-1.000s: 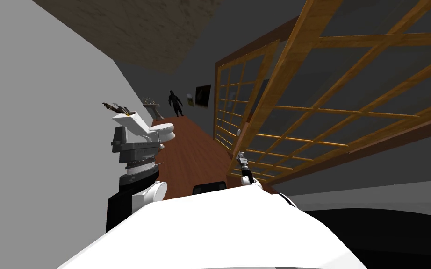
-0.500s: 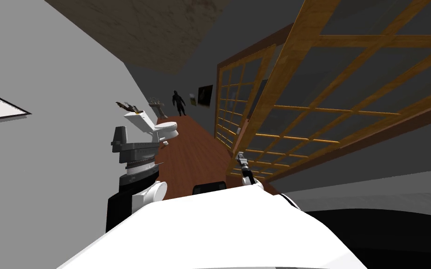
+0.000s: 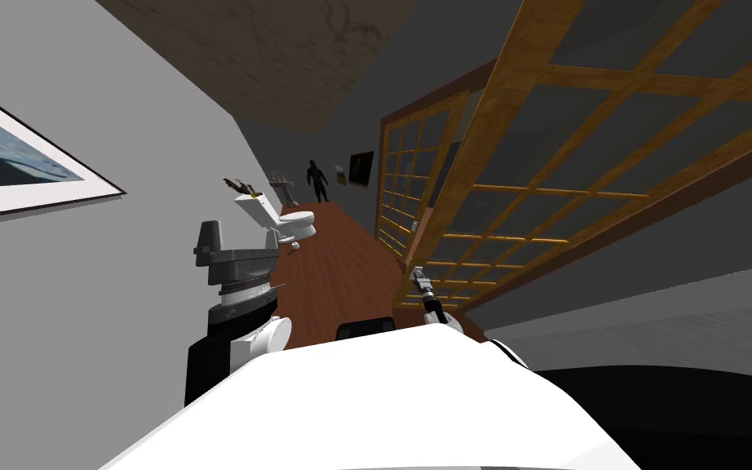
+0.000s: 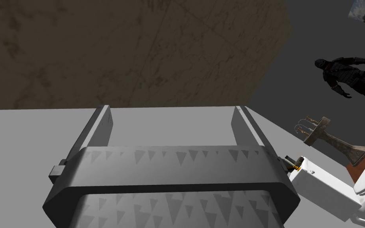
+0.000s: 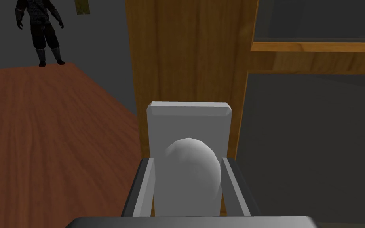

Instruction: Pull the door open

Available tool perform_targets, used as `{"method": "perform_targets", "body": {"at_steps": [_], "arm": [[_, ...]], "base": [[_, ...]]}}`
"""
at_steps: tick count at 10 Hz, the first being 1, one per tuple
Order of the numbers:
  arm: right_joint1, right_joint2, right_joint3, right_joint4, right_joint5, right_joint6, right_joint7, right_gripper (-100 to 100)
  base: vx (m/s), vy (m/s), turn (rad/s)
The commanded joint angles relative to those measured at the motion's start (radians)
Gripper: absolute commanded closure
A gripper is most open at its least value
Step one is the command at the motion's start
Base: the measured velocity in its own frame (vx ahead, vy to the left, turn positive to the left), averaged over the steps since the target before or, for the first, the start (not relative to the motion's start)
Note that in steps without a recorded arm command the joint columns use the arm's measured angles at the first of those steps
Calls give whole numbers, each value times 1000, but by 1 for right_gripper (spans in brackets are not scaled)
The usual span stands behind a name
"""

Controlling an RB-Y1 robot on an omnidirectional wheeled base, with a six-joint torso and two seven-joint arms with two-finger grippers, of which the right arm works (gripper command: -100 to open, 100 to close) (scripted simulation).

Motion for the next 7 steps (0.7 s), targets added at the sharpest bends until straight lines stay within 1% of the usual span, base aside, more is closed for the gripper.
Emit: {"method": "perform_targets", "body": {"at_steps": [1, 2, 6, 7], "arm": [[0, 0, 0, 0, 0, 0, 0, 100], [9, -8, 18, -2, 14, -13, -18, 100], [30, -37, 62, -16, 50, -48, -66, 100], [35, -45, 73, -20, 59, -57, -79, 100]], "base": [[-80, -13, 17], [-122, -29, 42], [-202, -36, 45], [-223, -70, 42]]}}
